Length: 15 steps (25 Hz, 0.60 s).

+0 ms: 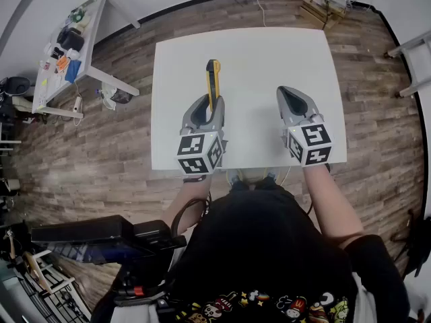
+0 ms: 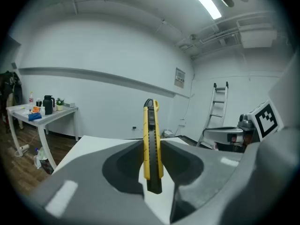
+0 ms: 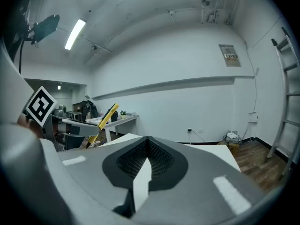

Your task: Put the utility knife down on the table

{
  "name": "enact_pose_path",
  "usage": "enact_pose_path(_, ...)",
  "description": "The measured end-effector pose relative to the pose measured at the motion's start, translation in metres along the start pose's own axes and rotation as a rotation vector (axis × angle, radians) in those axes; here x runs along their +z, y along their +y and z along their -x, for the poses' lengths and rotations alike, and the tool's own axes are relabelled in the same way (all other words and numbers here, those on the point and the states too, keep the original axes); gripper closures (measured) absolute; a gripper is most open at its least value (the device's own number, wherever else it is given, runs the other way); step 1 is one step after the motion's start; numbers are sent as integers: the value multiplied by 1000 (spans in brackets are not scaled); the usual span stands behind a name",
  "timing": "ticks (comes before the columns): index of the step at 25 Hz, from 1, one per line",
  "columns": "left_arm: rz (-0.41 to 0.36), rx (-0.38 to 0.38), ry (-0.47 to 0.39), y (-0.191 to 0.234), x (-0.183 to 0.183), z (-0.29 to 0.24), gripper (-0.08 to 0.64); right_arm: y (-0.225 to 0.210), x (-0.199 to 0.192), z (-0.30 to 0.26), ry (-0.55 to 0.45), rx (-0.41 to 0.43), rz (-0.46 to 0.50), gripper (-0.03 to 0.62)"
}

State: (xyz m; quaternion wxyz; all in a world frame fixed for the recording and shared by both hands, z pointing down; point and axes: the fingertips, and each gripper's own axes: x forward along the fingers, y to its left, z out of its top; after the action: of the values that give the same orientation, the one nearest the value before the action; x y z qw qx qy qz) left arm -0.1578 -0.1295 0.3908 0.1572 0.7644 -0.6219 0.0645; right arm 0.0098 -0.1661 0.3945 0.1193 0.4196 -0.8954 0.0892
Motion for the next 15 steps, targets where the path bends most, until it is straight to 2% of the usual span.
enact_pose_path(15, -5, 8, 20, -18, -7, 7, 440, -1, 6, 13, -44, 15, -19, 569)
